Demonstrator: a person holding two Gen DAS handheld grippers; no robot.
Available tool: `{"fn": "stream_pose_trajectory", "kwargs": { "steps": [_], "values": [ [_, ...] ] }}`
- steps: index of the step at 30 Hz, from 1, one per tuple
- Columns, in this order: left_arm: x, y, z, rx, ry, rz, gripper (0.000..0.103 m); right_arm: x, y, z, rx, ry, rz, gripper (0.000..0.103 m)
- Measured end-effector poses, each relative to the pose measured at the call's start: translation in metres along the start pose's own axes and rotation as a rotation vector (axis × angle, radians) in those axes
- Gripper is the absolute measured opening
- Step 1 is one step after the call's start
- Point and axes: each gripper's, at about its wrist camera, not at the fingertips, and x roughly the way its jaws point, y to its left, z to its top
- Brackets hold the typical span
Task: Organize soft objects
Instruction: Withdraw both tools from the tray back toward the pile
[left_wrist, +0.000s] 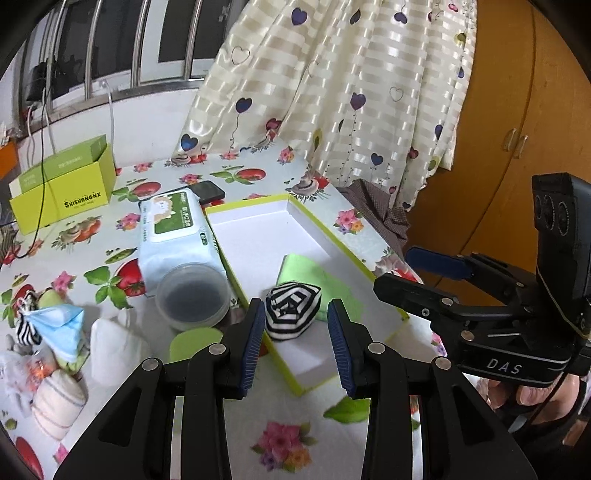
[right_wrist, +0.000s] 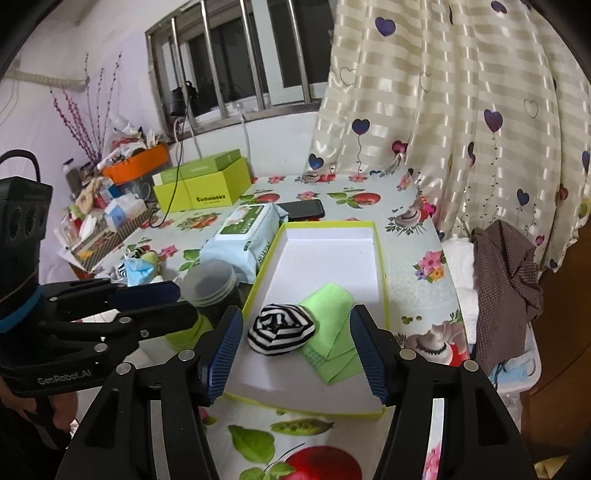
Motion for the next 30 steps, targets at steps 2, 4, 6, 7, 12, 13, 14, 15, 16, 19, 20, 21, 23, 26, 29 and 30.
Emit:
{"fn": "stream_pose_trajectory", "kwargs": {
  "steps": [2,4,6,7,12,13,14,15,16,19,20,21,23,26,29,30],
  "values": [
    [-0.009,0.001,-0.004,0.001,-0.01,0.002,0.037,-0.007,0.007,-0.002,-0.008,-0.004,-0.01,0.06],
    [-0.017,0.003,-0.006,0.002,-0.019,0.002,0.037,-0.013,0.014,-0.003,-0.019,-0.012,-0.016,0.061],
    [-0.023,0.005,-0.008,0.006,-0.026,0.003,0.037,-0.016,0.021,-0.003,-0.03,-0.015,-0.012,0.061],
    [-0.025,0.007,-0.008,0.006,-0.028,0.003,0.037,-0.017,0.026,-0.003,-0.037,-0.016,-0.011,0.061],
    [-0.03,0.022,-0.008,-0.009,-0.039,0.004,0.037,-0.009,0.042,0.003,-0.068,0.004,-0.004,0.062],
    [-0.029,0.027,-0.007,-0.017,-0.037,0.008,0.037,-0.004,0.046,0.005,-0.082,0.014,-0.002,0.062],
    [-0.028,0.032,-0.005,-0.019,-0.039,0.009,0.037,0.0,0.05,0.007,-0.093,0.021,-0.001,0.062],
    [-0.027,0.034,-0.004,-0.018,-0.043,0.007,0.037,0.002,0.052,0.009,-0.101,0.024,-0.001,0.062],
    [-0.026,0.039,-0.001,-0.015,-0.049,0.007,0.037,0.007,0.056,0.014,-0.114,0.031,-0.002,0.062],
    [-0.022,0.052,0.009,-0.018,-0.05,0.01,0.037,0.022,0.064,0.03,-0.133,0.059,0.002,0.062],
    [-0.021,0.057,0.013,-0.018,-0.053,0.01,0.037,0.026,0.065,0.035,-0.139,0.07,0.006,0.062],
    [-0.021,0.062,0.017,-0.021,-0.052,0.015,0.037,0.03,0.067,0.04,-0.146,0.081,0.009,0.062],
    [-0.021,0.073,0.024,-0.044,-0.037,0.029,0.037,0.041,0.069,0.052,-0.142,0.115,0.013,0.062],
    [-0.024,0.084,0.026,-0.083,-0.015,0.036,0.037,0.046,0.071,0.059,-0.138,0.151,0.028,0.062],
    [-0.034,0.086,0.014,-0.092,-0.039,0.059,0.037,0.044,0.078,0.056,-0.173,0.135,0.028,0.062],
    [-0.038,0.085,0.009,-0.094,-0.049,0.072,0.037,0.041,0.082,0.053,-0.185,0.123,0.03,0.062]
  ]
}}
